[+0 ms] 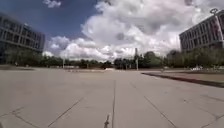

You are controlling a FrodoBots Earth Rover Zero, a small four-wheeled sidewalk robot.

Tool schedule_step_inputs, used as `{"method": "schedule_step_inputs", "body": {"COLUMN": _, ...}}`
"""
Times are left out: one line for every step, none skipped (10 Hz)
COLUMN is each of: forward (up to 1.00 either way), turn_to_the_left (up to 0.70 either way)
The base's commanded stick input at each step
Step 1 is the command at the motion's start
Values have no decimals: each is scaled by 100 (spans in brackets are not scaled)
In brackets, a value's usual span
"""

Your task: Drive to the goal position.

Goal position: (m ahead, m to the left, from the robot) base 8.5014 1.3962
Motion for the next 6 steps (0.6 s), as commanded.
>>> {"method": "schedule_step_inputs", "body": {"forward": 100, "turn_to_the_left": 0}}
{"method": "schedule_step_inputs", "body": {"forward": 100, "turn_to_the_left": 0}}
{"method": "schedule_step_inputs", "body": {"forward": 100, "turn_to_the_left": 0}}
{"method": "schedule_step_inputs", "body": {"forward": 100, "turn_to_the_left": 0}}
{"method": "schedule_step_inputs", "body": {"forward": 100, "turn_to_the_left": 0}}
{"method": "schedule_step_inputs", "body": {"forward": 100, "turn_to_the_left": 0}}
